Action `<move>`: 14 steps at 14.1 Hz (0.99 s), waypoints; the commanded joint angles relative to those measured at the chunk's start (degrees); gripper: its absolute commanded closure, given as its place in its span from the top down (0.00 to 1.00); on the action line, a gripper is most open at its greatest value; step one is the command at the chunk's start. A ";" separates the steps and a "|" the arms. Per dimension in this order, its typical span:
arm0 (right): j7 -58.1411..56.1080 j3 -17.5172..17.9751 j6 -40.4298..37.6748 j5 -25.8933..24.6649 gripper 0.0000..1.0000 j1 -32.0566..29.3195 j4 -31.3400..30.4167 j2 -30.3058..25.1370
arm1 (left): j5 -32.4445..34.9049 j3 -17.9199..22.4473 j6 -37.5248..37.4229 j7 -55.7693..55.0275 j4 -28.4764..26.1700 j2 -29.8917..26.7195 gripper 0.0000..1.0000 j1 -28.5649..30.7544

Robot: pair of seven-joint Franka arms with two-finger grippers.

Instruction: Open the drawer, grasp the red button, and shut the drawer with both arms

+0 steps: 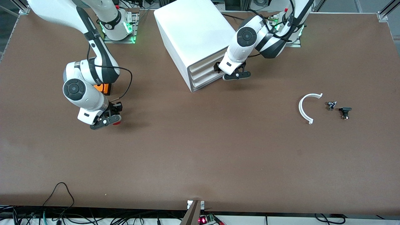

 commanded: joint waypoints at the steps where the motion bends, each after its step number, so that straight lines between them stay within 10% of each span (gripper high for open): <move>1: 0.10 0.87 7.07 -0.08 0.30 -1.50 1.17 4.46 | -0.42 0.93 -0.53 0.71 0.32 -4.26 1.00 4.22; 7: 0.28 0.96 8.57 2.10 0.30 -2.11 5.22 10.09 | -0.24 15.33 -1.05 0.71 10.68 -5.40 1.00 6.62; 8: 0.28 0.96 8.84 4.64 0.38 -2.20 5.31 10.53 | -0.24 16.65 -2.01 1.66 11.13 -6.80 1.00 6.71; 9: 0.28 1.04 8.84 8.15 0.97 -2.29 5.40 10.54 | -0.24 17.80 -4.20 5.59 11.83 -8.38 1.00 6.88; 14: -0.16 1.22 -0.36 13.63 1.00 -2.20 10.48 7.38 | -0.24 28.95 -22.30 30.46 21.05 -12.43 1.00 6.80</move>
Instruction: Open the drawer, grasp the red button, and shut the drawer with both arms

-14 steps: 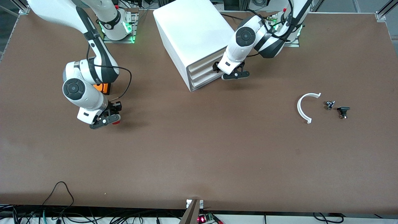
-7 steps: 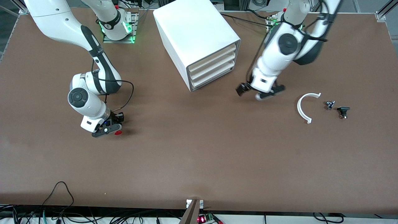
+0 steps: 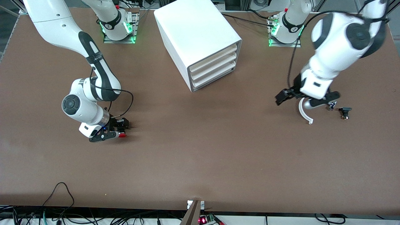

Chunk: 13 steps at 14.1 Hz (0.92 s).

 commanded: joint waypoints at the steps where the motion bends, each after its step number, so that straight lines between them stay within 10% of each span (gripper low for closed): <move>1: -0.28 1.01 -7.48 1.37 1.00 -1.02 3.08 -3.51 | -0.18 5.45 -8.68 12.75 3.93 -3.72 1.00 -0.46; 13: 17.01 -0.93 -39.64 -7.67 1.00 -1.02 16.78 -16.61 | 10.01 6.08 -23.30 16.66 11.05 -7.61 1.00 2.36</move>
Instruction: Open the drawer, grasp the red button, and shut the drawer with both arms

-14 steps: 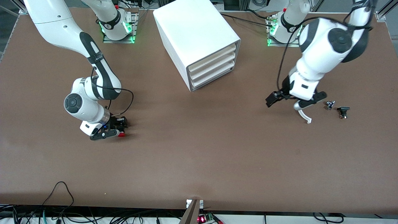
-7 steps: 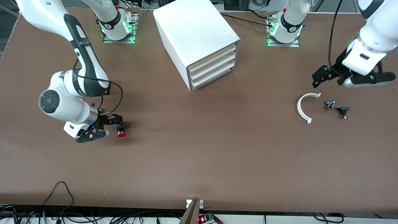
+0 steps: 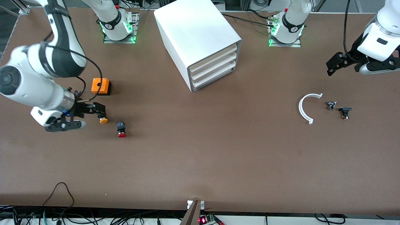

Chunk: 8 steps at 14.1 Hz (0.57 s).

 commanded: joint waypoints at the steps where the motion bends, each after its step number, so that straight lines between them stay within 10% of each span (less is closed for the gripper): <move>1: 6.29 0.40 -10.36 -3.80 1.00 -0.10 7.94 -0.58 | 0.71 -0.24 -1.34 1.11 3.31 1.76 1.00 0.50; 8: 3.67 -6.36 -13.91 -4.68 1.00 -1.67 4.39 -7.78 | 0.71 -0.15 -1.96 1.11 3.49 2.03 1.00 0.59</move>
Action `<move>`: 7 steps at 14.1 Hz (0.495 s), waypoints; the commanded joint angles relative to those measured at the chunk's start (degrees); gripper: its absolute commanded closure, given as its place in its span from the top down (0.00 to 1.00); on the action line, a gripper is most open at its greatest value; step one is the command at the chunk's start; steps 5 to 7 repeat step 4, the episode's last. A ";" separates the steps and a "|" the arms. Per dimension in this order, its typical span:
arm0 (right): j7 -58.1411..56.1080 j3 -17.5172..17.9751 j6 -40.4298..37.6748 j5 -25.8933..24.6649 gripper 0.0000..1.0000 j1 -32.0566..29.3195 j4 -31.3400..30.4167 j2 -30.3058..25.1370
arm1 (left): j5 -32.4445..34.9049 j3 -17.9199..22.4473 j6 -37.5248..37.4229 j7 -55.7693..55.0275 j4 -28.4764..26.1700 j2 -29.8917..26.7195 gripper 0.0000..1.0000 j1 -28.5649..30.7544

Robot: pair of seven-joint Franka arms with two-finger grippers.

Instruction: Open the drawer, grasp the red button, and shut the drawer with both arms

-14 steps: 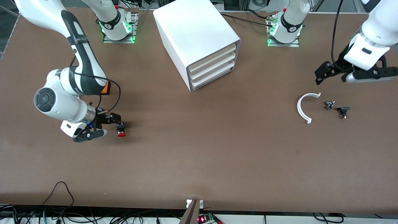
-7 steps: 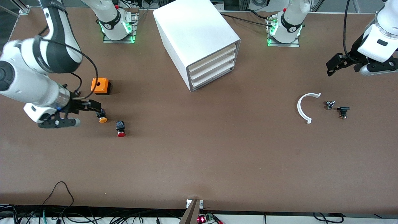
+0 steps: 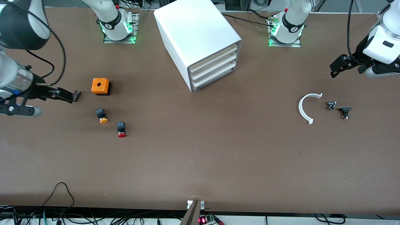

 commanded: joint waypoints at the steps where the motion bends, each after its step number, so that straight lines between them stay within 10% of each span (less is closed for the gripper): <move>1: -1.42 -2.56 -0.10 -0.49 1.00 -1.26 -5.58 -3.98 | 0.71 -0.21 -1.65 0.99 1.99 0.98 1.00 0.38; 7: -2.47 -3.97 0.42 -0.49 1.00 -1.26 -9.10 -6.35 | 0.62 -0.21 -1.65 0.91 1.99 0.98 1.00 0.38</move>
